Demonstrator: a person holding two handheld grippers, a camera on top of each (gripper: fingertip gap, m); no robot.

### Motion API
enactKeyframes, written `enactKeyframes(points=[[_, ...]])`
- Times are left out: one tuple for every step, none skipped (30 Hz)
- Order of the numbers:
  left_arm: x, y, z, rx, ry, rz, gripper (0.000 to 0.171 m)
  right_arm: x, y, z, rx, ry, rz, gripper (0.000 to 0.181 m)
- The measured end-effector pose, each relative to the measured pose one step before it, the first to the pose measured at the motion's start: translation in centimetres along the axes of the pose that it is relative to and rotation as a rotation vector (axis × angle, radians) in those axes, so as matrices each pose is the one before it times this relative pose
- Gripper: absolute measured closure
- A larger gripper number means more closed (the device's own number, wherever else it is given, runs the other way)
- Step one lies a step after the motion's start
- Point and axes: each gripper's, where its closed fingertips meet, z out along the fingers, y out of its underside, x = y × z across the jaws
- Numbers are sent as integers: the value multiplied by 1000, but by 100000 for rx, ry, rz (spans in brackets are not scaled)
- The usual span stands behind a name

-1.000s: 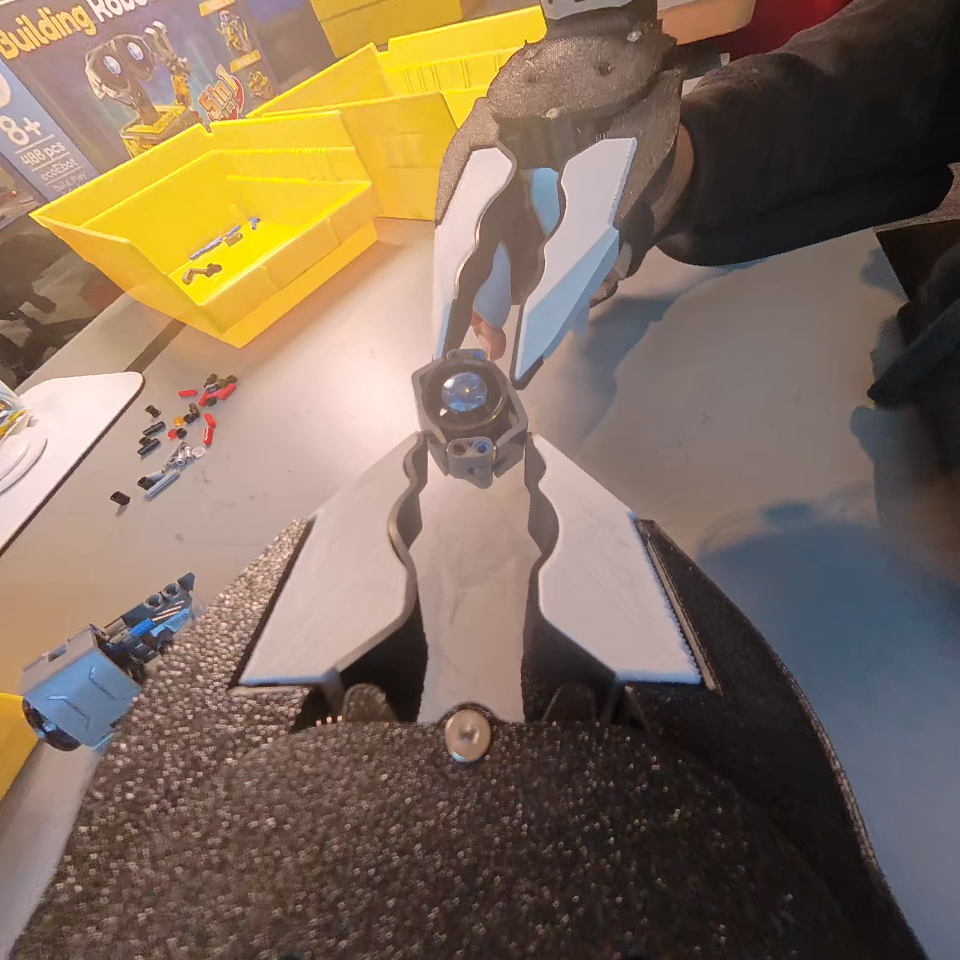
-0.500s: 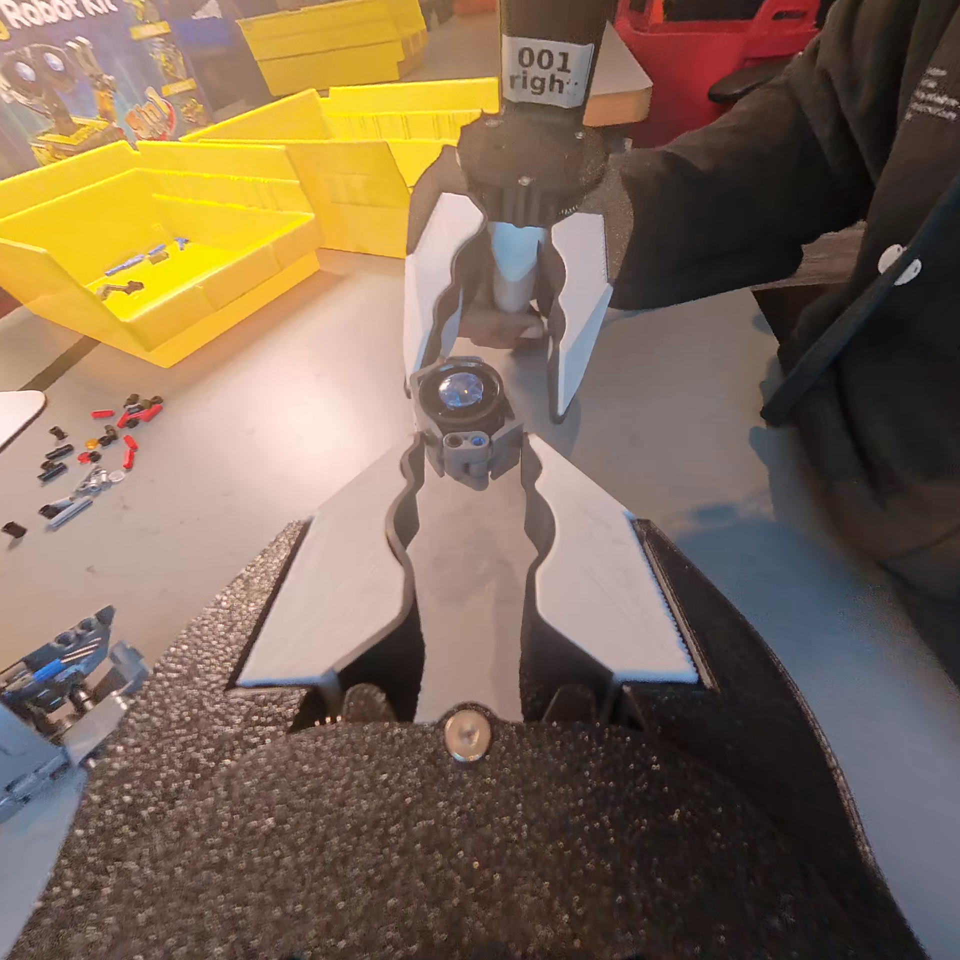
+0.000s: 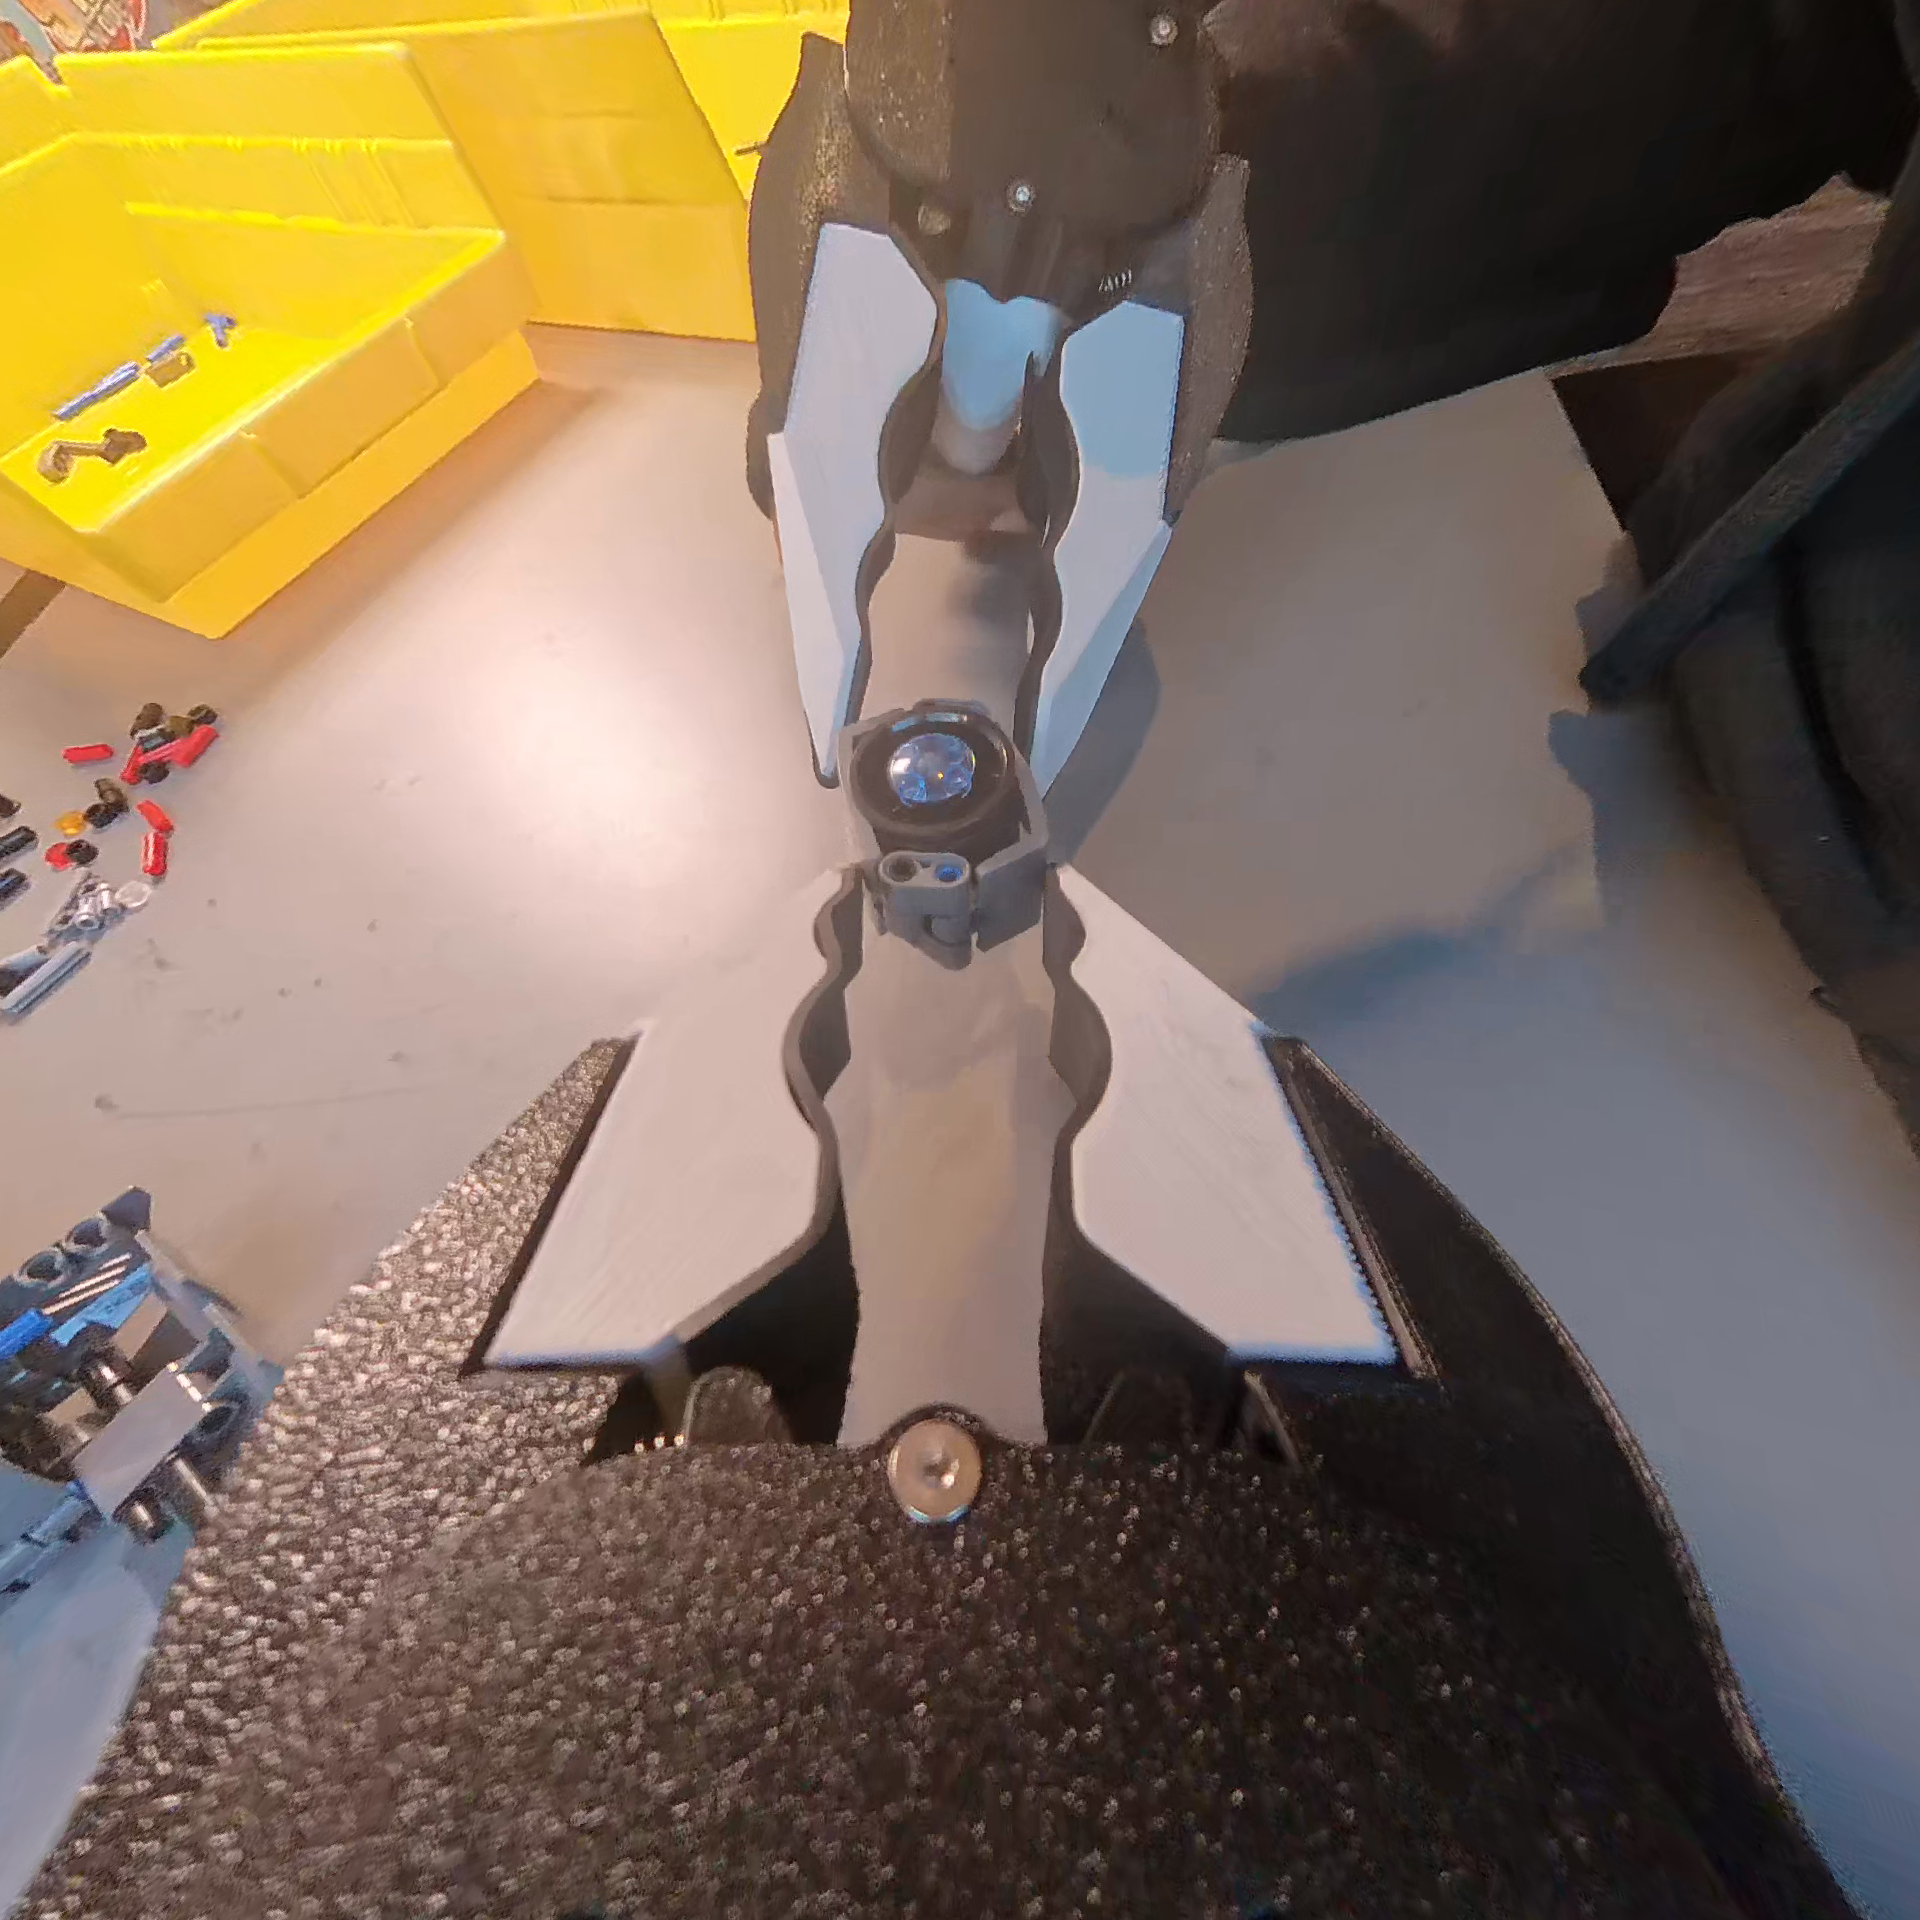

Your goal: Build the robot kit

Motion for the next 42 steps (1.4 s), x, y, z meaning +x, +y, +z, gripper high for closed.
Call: enactKeyframes(points=[[-175, 176, 14, -946, -981, -29, 139, 95, 241, 43, -1073, 350, 581, 148], [-133, 187, 17, -1028, -586, -271, 139, 81, 245, 60, -1302, 182, 598, 149], [-60, 160, 45, -997, -3, -387, 139, -3, 221, 82, -1138, -184, 436, 149], [-21, 109, 35, -619, 100, -223, 139, -15, 172, 91, -901, -129, 469, 149], [-4, 60, 24, -382, 43, 53, 139, -36, 179, 108, -1055, -216, 292, 149], [-36, 100, 36, -627, -204, 82, 140, -28, 181, 92, -1126, -104, -61, 150], [-99, 193, 55, -1156, -460, -95, 140, 39, 155, 80, -1042, 332, -114, 150], [-81, 221, 63, -1339, -256, -282, 140, 29, 145, 58, -857, 224, 56, 150], [-54, 175, 50, -1049, -131, -360, 141, 5, 120, 49, -623, 26, 177, 150], [-68, 121, 54, -757, -203, -410, 141, 40, 54, 36, -441, 187, 214, 150], [-73, 175, 58, -1043, -75, -599, 141, 55, 42, 36, -291, 254, 213, 150], [-61, 256, 82, -1573, 49, -700, 141, 21, 43, 51, -305, 75, 226, 150], [-96, 255, 87, -1565, -282, -333, 141, 54, 60, 48, -457, 263, 170, 150], [-56, 200, 77, -1189, -363, 143, 141, 25, 57, 51, -451, 224, 38, 150], [-16, 161, 44, -960, -191, 193, 141, -36, 77, 36, -547, -102, -138, 150], [-33, 123, 53, -751, -357, 85, 141, -33, 96, 50, -643, -23, -189, 150], [-36, 92, 17, -533, -411, 101, 141, 3, 57, 45, -445, 227, -166, 150], [-6, 79, 20, -427, -237, 143, 141, -34, 62, 28, -441, -99, -52, 150], [-22, 50, -1, -224, -357, 174, 141, -27, 70, 31, -499, -80, 65, 150], [-31, 16, -3, -92, -416, 146, 141, -4, 89, 31, -551, 50, 80, 150], [-59, 39, 0, -166, -452, -11, 141, 8, 75, 35, -509, 10, 49, 150], [-112, 29, 0, -144, -757, -202, 141, 7, 43, 9, -263, 79, 68, 150], [-118, 4, -20, 90, -638, -237, 141, 49, 21, -2, -82, 231, 187, 150], [-34, -38, -43, 337, -19, -195, 141, 57, 7, -23, 70, 153, 278, 150], [-38, -38, -47, 349, -129, -248, 141, 60, -5, -32, 166, 156, 356, 150], [-54, -13, -25, 169, -221, -225, 141, 67, -34, -42, 293, 202, 393, 149], [-3, 11, -33, 41, 33, -109, 141, 64, -28, -55, 380, 118, 421, 149], [-29, -1, -51, 207, -75, -99, 141, 44, -33, -48, 341, 26, 443, 148], [-69, -32, -109, 554, -228, -327, 140, 91, -26, -33, 225, 243, 487, 146], [-88, -90, -166, 960, -62, -708, 141, 88, -12, -31, 178, 252, 501, 144], [-103, -144, -205, 1385, 89, -1060, 139, 50, -21, -19, 202, 128, 383, 143], [-172, -272, -280, 2009, -241, -1363, 137, 119, -28, -25, 221, 542, 394, 140], [-169, -423, -332, 2675, -250, -1507, 134, 136, -22, -20, 208, 583, 539, 137], [-288, -587, -382, 3527, -1106, -1623, 132, 154, -58, -44, 512, 547, 714, 135], [-432, -677, -406, 3990, -1920, -1538, 130, 251, -120, -90, 911, 1012, 1111, 132], [-390, -668, -412, 3999, -1605, -1448, 129, 300, -199, -118, 1456, 1131, 1480, 130], [-451, -619, -379, 3808, -1899, -1639, 127, 271, -268, -151, 1926, 775, 1695, 129], [-513, -561, -355, 3458, -2335, -1613, 125, 288, -313, -168, 2199, 859, 1885, 128], [-610, -436, -329, 2701, -2840, -1653, 125, 333, -310, -157, 2125, 1178, 1922, 128], [-646, -359, -301, 2303, -2864, -1710, 124, 339, -287, -151, 2085, 1258, 1890, 127], [-676, -375, -309, 2454, -2954, -1956, 122, 405, -323, -152, 2228, 1720, 1935, 124], [-703, -406, -316, 2621, -2935, -2259, 120, 411, -356, -166, 2494, 1694, 1890, 123]])
